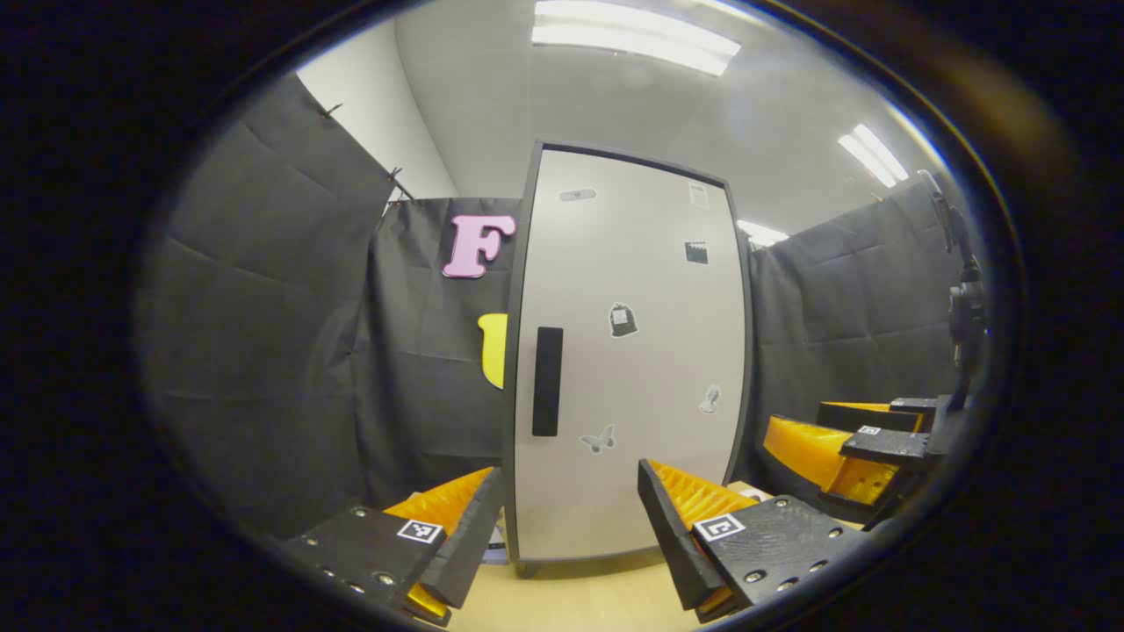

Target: Open the cabinet door with the right hand, grasp the bottle in the cabinet with the left hand and place it on the coaster, then close the cabinet door with the right hand.

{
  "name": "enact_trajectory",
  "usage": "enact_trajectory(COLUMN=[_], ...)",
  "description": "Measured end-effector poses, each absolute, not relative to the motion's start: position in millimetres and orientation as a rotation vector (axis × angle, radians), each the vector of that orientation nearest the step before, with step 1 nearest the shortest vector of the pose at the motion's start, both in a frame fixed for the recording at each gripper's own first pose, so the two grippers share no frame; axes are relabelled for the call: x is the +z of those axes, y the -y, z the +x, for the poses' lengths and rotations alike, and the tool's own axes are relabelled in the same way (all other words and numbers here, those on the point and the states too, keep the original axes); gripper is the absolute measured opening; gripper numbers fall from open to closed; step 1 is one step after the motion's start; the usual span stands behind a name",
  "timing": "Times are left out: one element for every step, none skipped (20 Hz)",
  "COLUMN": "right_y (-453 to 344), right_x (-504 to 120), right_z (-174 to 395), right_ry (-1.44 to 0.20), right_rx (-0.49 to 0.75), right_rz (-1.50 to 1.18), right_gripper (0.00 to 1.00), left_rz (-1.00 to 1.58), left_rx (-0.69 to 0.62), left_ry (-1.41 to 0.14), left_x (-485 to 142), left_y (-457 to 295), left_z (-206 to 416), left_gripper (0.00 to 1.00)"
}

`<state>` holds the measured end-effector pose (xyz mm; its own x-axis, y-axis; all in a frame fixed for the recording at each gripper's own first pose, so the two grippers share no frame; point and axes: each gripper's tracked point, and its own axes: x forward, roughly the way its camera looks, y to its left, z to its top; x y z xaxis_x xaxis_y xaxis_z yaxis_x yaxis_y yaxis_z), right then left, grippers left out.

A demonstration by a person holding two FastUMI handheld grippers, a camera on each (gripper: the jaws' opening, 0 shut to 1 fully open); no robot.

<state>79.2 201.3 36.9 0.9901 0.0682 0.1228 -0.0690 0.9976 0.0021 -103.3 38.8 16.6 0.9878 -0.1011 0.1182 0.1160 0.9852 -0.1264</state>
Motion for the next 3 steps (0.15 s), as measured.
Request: enact_trajectory(right_y=[-198.3,-196.9,-196.1], right_x=[35.4,34.3,35.0], right_z=[79.4,78.9,78.8], right_ry=[0.120,0.115,0.118], right_rx=[0.064,0.061,0.062], right_rz=[0.006,0.009,0.013], right_gripper=[0.95,0.95,0.95], left_rz=[-0.136,-0.140,-0.141], left_rx=[-0.117,-0.122,-0.122], left_ry=[0.112,0.115,0.128], left_x=[15.2,15.6,18.5], left_y=[-35.6,-34.0,-33.4], left_z=[-104.2,-104.8,-105.4], left_gripper=[0.88,0.93,0.93])
